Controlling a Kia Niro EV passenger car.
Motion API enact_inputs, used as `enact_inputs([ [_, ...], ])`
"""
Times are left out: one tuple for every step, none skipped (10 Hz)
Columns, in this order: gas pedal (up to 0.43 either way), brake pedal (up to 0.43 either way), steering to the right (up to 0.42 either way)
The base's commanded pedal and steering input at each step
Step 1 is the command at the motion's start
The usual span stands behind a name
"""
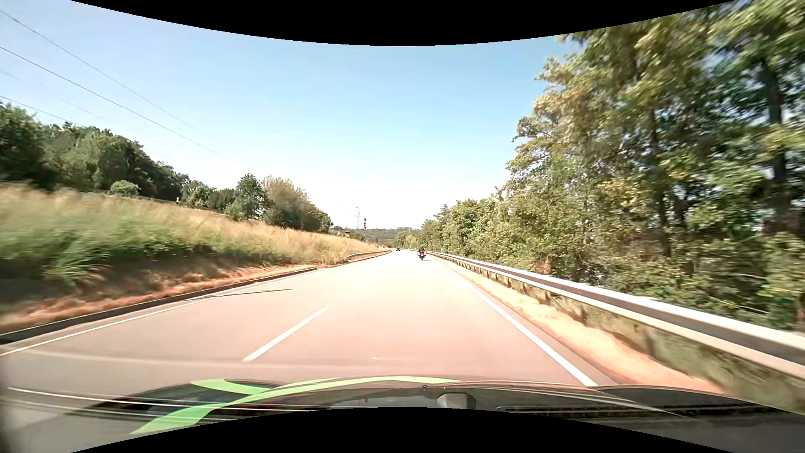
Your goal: Follow the waypoints while adhering to traffic rules and regulations
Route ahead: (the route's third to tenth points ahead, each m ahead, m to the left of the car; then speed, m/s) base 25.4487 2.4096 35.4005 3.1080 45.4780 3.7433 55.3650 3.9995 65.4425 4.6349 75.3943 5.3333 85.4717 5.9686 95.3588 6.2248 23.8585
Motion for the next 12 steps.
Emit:
enact_inputs([
  [0.268, 0.000, -0.003],
  [0.268, 0.000, -0.003],
  [0.280, 0.000, -0.003],
  [0.280, 0.000, -0.003],
  [0.280, 0.000, -0.003],
  [0.287, 0.000, -0.003],
  [0.280, 0.000, -0.003],
  [0.248, 0.000, -0.004],
  [0.240, 0.000, -0.005],
  [0.240, 0.000, -0.006],
  [0.248, 0.000, -0.006],
  [0.260, 0.000, -0.006],
])
